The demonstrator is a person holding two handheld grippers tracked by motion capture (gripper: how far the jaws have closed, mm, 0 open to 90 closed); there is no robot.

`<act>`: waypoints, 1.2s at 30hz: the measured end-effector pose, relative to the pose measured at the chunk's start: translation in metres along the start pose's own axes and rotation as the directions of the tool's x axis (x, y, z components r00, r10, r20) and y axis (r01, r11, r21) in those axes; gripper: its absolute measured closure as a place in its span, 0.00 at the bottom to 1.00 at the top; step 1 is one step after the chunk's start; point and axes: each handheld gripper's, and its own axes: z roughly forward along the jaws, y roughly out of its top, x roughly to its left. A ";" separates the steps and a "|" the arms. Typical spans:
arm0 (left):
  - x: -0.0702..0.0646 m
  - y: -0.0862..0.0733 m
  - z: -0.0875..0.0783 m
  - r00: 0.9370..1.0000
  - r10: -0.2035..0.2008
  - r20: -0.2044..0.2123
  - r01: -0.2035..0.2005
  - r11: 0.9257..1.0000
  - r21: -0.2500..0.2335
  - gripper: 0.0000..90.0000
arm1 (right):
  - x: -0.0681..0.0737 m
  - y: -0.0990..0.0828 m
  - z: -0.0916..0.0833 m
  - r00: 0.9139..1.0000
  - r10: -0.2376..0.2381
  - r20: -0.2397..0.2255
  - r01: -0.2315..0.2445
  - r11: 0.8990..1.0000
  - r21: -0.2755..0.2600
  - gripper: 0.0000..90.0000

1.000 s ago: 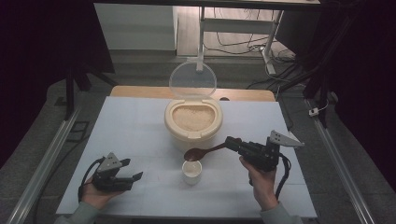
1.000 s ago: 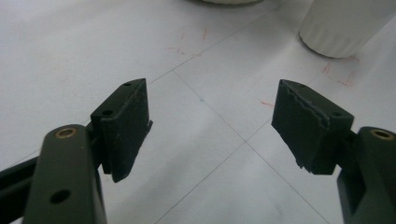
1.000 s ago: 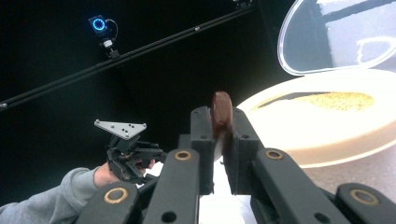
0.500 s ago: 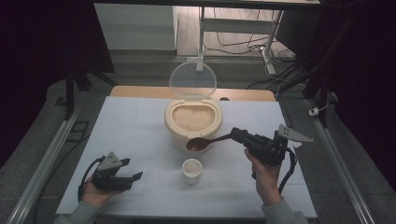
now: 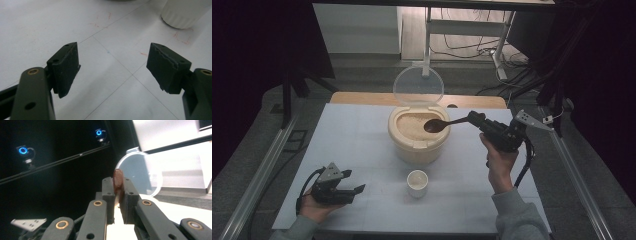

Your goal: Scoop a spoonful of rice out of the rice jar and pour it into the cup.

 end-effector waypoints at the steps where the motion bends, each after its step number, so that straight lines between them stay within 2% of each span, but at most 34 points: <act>1: 0.000 0.000 0.000 1.000 -0.001 -0.002 0.001 1.000 -0.001 0.28 | -0.002 0.001 0.000 1.000 -0.005 0.007 0.005 1.000 -0.005 0.92; 5: 0.000 0.000 0.001 1.000 -0.002 -0.002 0.002 1.000 -0.002 0.28 | -0.006 0.002 0.004 0.997 -0.056 0.051 0.056 0.998 0.011 0.92; 11: 0.000 0.000 0.002 1.000 0.001 0.002 -0.001 1.000 0.005 0.28 | -0.009 0.002 0.016 0.990 -0.089 0.105 0.085 0.995 0.049 0.92; 14: 0.000 0.000 0.003 1.000 -0.001 0.000 0.001 1.000 0.005 0.28 | -0.009 0.002 0.026 0.985 -0.120 0.126 0.111 0.991 0.076 0.92; 17: 0.001 0.000 0.003 1.000 -0.005 0.001 0.005 1.000 0.007 0.28 | -0.005 0.003 0.037 0.971 -0.186 0.154 0.169 0.979 0.118 0.92; 20: 0.001 0.000 0.004 1.000 -0.002 0.003 0.002 1.000 0.007 0.28 | -0.001 0.003 0.047 0.949 -0.252 0.189 0.223 0.962 0.159 0.92; 23: 0.001 0.000 0.004 1.000 -0.002 0.003 0.002 1.000 0.007 0.28 | 0.004 0.001 0.056 0.932 -0.301 0.202 0.258 0.943 0.211 0.92; 25: 0.001 0.000 0.004 1.000 -0.001 0.002 0.001 1.000 0.007 0.28 | 0.006 -0.002 0.061 0.926 -0.321 0.200 0.271 0.932 0.241 0.92; 27: 0.001 0.000 0.004 1.000 -0.001 0.002 0.001 1.000 0.007 0.28 | 0.007 -0.004 0.064 0.929 -0.312 0.199 0.259 0.932 0.252 0.92; 29: 0.001 0.000 0.005 1.000 0.000 0.001 0.000 1.000 0.007 0.28 | 0.005 -0.007 0.066 0.940 -0.281 0.191 0.228 0.938 0.260 0.92; 32: 0.000 0.001 0.005 1.000 0.000 0.000 0.000 1.000 0.008 0.28 | 0.000 -0.014 0.070 0.961 -0.212 0.176 0.159 0.949 0.272 0.92; 35: -0.001 0.001 0.006 1.000 0.004 0.001 -0.004 1.000 0.011 0.28 | -0.006 -0.020 0.070 0.974 -0.139 0.178 0.091 0.964 0.250 0.92; 36: -0.001 0.002 0.007 1.000 0.005 0.001 -0.005 1.000 0.012 0.28 | -0.009 -0.021 0.069 0.978 -0.101 0.182 0.055 0.969 0.242 0.92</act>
